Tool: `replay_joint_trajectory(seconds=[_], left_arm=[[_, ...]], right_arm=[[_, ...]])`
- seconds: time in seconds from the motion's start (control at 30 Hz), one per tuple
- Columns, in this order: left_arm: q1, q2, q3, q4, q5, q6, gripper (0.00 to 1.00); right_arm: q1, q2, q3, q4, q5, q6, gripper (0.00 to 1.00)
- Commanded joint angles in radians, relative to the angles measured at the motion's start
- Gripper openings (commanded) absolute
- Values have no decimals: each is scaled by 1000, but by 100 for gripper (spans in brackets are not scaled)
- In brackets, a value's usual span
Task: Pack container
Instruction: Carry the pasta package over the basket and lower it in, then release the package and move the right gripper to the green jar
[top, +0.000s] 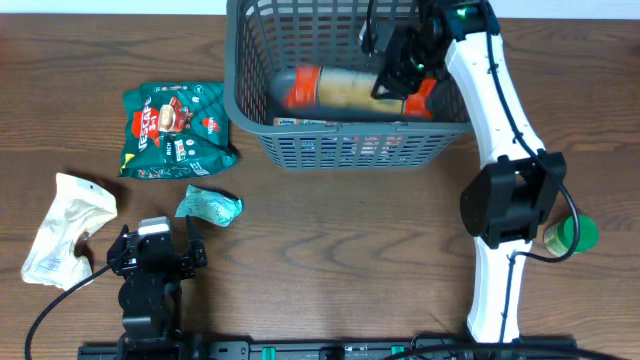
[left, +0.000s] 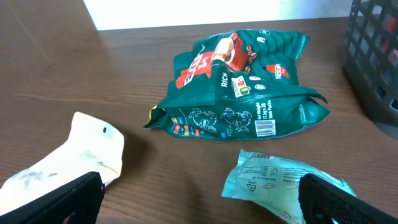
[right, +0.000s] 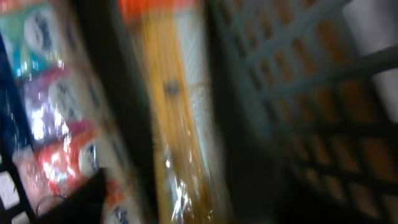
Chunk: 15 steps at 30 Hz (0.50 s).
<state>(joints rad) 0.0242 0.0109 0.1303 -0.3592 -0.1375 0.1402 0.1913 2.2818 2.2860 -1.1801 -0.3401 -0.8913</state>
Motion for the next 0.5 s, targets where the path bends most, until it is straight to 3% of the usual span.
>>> replay_joint_trajectory(seconds=[0.0,0.17,0.3,0.37,0.47], left_arm=[[-4,-7,-20,-5,-4,16,98],[-4,-7,-20,-5,-4,16,98],[-4,-7,-20,-5,-4,16,98],[-4,-7,-20,-5,-4,16,99],[-4,-7,-20,-5,-4,16,98]], right_arm=[[7,-57,24,26,-42,97,96],[8,-128,24,61,-36,204,99],[7,-234,24,72,103,397,99],[3,-293,24,82,280,566,99],[-23,-386,24,35,705,1039,99]])
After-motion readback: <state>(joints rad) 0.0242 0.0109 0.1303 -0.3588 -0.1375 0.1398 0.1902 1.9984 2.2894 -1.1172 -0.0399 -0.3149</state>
